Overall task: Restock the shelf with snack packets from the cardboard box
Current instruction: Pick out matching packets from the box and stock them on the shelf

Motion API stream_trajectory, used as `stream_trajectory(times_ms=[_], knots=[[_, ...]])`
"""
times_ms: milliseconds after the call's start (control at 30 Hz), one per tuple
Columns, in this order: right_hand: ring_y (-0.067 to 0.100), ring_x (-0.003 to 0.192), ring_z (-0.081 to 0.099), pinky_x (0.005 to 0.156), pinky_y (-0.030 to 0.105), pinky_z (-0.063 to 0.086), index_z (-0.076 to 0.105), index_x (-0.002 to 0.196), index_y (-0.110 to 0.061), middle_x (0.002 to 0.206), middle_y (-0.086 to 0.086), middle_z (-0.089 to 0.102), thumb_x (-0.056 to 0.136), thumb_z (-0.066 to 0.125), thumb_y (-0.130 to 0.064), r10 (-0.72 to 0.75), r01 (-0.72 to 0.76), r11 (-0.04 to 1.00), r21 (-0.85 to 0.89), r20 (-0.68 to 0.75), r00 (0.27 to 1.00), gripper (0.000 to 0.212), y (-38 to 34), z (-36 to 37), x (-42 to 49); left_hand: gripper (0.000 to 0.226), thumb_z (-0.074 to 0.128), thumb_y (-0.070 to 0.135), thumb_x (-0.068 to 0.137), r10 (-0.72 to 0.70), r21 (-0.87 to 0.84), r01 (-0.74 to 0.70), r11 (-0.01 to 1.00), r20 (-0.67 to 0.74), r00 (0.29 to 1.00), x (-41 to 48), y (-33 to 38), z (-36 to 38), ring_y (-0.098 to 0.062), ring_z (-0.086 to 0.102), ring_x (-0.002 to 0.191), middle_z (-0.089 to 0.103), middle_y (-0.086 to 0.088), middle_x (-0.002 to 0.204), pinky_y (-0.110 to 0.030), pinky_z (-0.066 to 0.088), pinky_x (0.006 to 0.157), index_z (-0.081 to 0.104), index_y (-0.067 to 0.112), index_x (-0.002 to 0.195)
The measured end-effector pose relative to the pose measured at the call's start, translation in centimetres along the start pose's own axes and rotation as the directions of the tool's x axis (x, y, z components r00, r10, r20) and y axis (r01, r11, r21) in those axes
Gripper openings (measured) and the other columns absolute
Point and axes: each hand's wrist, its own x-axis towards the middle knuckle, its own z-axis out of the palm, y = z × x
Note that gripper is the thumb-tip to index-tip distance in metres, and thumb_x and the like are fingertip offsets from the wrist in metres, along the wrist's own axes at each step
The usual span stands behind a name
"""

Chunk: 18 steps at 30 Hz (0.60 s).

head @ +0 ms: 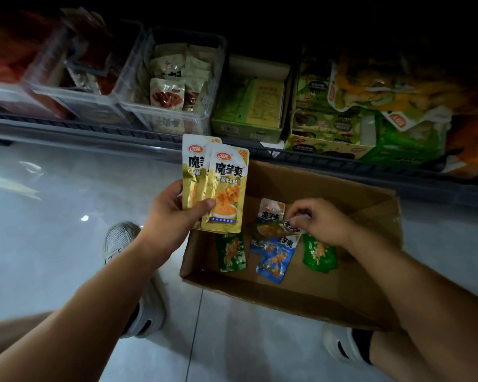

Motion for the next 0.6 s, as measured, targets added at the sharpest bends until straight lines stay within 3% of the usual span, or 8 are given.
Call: stream_trajectory(times_ms=[133, 267, 333, 467, 600], knots=[[0.006, 0.101, 0.061, 0.085, 0.033, 0.051, 0.07, 0.095, -0.039, 0.106, -0.015, 0.066, 0.092, 0.07, -0.022, -0.091, 0.088, 0.995, -0.055, -0.038, 0.995, 0.018, -4.2, -5.1, -2.0, 0.031, 0.073, 0.002, 0.09, -0.026, -0.036, 0.027, 0.999, 0.011, 1.0, -0.3, 0.5, 0.3, -0.021, 0.077, 0.093, 0.08, -0.002, 0.101, -0.038, 0.063, 0.081, 0.065, 0.015, 0.116], [0.008, 0.095, 0.07, 0.08, 0.03, 0.058, 0.066, 0.111, -0.028, 0.104, -0.007, 0.074, 0.088, 0.073, -0.013, -0.124, 0.133, 0.982, 0.135, -0.07, 0.99, 0.028, -8.9, -8.2, -4.9, 0.031, 0.076, 0.003, 0.088, -0.024, -0.024, 0.025, 0.999, 0.045, 0.999, -1.3, 1.8, 1.3, -0.022, 0.076, 0.098, 0.079, -0.001, 0.102, -0.042, 0.062, 0.084, 0.067, 0.019, 0.113], [0.009, 0.088, 0.073, 0.075, 0.031, 0.059, 0.065, 0.108, -0.027, 0.098, -0.005, 0.076, 0.086, 0.076, -0.012, -0.135, 0.149, 0.975, 0.164, -0.098, 0.986, 0.028, -11.0, -8.9, -6.2, 0.032, 0.077, 0.006, 0.088, -0.006, -0.008, 0.007, 1.0, 0.095, 0.995, -2.1, 2.8, 2.1, -0.024, 0.076, 0.101, 0.079, -0.004, 0.106, -0.05, 0.06, 0.091, 0.067, 0.015, 0.116], [0.011, 0.083, 0.073, 0.074, 0.034, 0.059, 0.065, 0.099, -0.024, 0.093, -0.005, 0.076, 0.083, 0.08, -0.015, -0.145, 0.194, 0.973, 0.126, -0.323, 0.935, 0.024, -13.9, -9.2, -7.9, 0.035, 0.08, 0.011, 0.082, 0.035, -0.072, -0.021, 0.997, 0.189, 0.981, -4.1, 5.2, 3.7, -0.028, 0.075, 0.1, 0.079, -0.009, 0.106, -0.049, 0.059, 0.091, 0.069, 0.012, 0.115], [0.012, 0.081, 0.069, 0.061, 0.025, 0.048, 0.062, 0.093, -0.026, 0.091, -0.004, 0.073, 0.08, 0.084, -0.019, -0.142, 0.222, 0.97, 0.097, -0.517, 0.844, 0.026, -15.5, -9.2, -9.4, 0.051, 0.08, 0.017, 0.075, 0.041, -0.182, 0.013, 0.983, 0.29, 0.956, -6.5, 7.7, 4.8, -0.032, 0.075, 0.103, 0.076, -0.014, 0.113, -0.043, 0.061, 0.084, 0.064, 0.011, 0.123]])
